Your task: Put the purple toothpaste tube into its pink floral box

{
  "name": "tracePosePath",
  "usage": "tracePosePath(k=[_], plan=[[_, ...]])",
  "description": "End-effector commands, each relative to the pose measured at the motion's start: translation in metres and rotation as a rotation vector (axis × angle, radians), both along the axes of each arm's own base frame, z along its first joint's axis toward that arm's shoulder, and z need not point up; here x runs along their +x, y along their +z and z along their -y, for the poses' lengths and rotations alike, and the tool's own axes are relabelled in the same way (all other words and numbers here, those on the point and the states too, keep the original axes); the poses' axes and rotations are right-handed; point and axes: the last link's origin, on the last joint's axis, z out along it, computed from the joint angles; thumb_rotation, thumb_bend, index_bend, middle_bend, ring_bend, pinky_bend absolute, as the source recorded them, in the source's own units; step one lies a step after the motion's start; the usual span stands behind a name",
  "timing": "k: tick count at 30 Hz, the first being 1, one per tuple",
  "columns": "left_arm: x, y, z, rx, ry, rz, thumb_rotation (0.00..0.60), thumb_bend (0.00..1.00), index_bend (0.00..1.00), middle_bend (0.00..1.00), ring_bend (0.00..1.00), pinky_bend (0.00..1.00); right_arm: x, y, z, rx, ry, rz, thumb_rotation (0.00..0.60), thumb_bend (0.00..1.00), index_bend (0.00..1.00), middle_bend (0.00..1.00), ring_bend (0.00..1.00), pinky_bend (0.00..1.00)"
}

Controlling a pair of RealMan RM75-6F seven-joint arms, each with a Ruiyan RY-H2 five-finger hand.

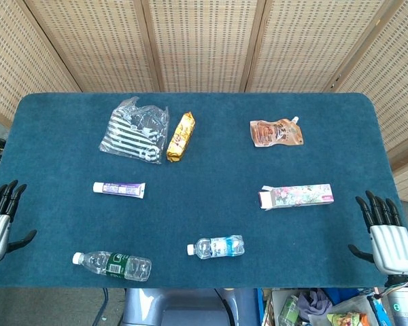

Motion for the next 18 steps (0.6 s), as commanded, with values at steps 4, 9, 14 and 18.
tracePosePath(k=[4,9,14,18], plan=[[0.0,0.0,0.0,0.003,0.004,0.003,0.6,0.23,0.0,0.0,0.0,0.0,0.0,-0.002,0.0,0.006,0.001,-0.003,0.6,0.0,0.0,0.0,0.0,0.0],[0.001,0.0,-0.003,0.04,-0.012,0.003,0.6,0.23,0.0,0.0,0.0,0.0,0.001,-0.003,0.001,0.011,0.0,0.0,0.6,0.0,0.0,0.0,0.0,0.0],[0.004,0.004,-0.026,0.078,-0.031,-0.024,0.6,0.23,0.0,0.0,0.0,0.07,-0.001,-0.005,0.003,0.018,-0.01,-0.002,0.6,0.0,0.0,0.0,0.0,0.0],[0.01,0.005,-0.046,0.041,-0.041,-0.039,0.6,0.23,0.01,0.0,0.0,0.12,0.0,-0.006,0.004,0.019,-0.007,-0.001,0.6,0.0,0.0,0.0,0.0,0.0]])
